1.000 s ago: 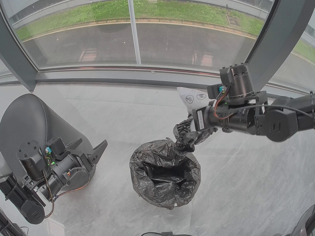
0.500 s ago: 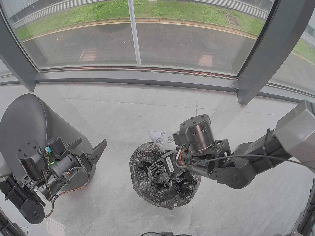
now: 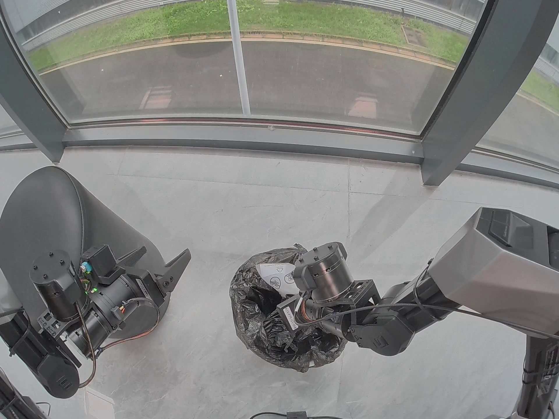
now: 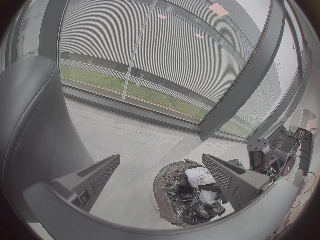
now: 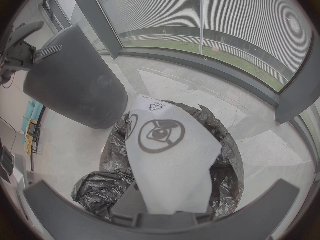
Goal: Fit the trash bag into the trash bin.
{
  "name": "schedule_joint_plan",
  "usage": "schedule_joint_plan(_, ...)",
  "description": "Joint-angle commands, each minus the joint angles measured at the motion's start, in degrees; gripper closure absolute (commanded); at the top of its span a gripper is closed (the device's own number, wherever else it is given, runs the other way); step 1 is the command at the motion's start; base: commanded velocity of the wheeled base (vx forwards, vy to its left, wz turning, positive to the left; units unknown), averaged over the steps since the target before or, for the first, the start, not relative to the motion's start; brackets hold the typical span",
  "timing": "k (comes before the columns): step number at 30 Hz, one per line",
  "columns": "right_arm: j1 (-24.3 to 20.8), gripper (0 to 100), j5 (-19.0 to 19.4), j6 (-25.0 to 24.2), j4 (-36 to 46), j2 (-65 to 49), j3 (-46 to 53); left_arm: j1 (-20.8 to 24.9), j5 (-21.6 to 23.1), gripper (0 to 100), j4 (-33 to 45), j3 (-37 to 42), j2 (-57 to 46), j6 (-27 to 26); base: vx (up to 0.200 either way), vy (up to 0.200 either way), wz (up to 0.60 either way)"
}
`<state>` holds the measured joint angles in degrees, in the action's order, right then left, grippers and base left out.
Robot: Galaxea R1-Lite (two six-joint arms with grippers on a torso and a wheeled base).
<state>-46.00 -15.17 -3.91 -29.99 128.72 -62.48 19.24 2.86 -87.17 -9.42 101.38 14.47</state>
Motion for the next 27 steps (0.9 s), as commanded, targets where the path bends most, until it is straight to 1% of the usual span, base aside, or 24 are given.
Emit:
schedule_joint_plan(1, 0.6, 100, 0.0, 0.1, -0.1, 1.4, 0.1, 0.0, 0.0, 0, 0.0, 0.0, 0.4, 0.0, 0.0, 0.0, 0.0)
schedule_joint_plan(11, 1.3, 100, 0.0, 0.4, -0.1, 1.4, -0.3, 0.1, 0.0, 0, 0.0, 0.0, 0.7, 0.0, 0.0, 0.0, 0.0)
schedule_joint_plan(12, 1.3, 0, 0.0, 0.4, -0.1, 1.4, -0.3, 0.1, 0.0, 0, 0.0, 0.0, 0.7, 0.0, 0.0, 0.0, 0.0)
schedule_joint_plan(17, 1.3, 0, 0.0, 0.0, -0.8, 1.4, -0.5, 0.1, 0.0, 0, 0.0, 0.1, 0.7, 0.0, 0.0, 0.0, 0.0)
schedule_joint_plan(25, 1.1, 0, 0.1, -0.7, -6.0, 1.5, 0.3, 0.1, 0.0, 0, 0.0, 0.1, 0.8, 0.0, 0.0, 0.0, 0.0)
schedule_joint_plan(27, 0.6, 0, 0.8, -2.4, -6.9, 1.2, 1.2, 0.1, 0.0, 0, 0.0, 0.1, 0.8, 0.0, 0.0, 0.0, 0.0)
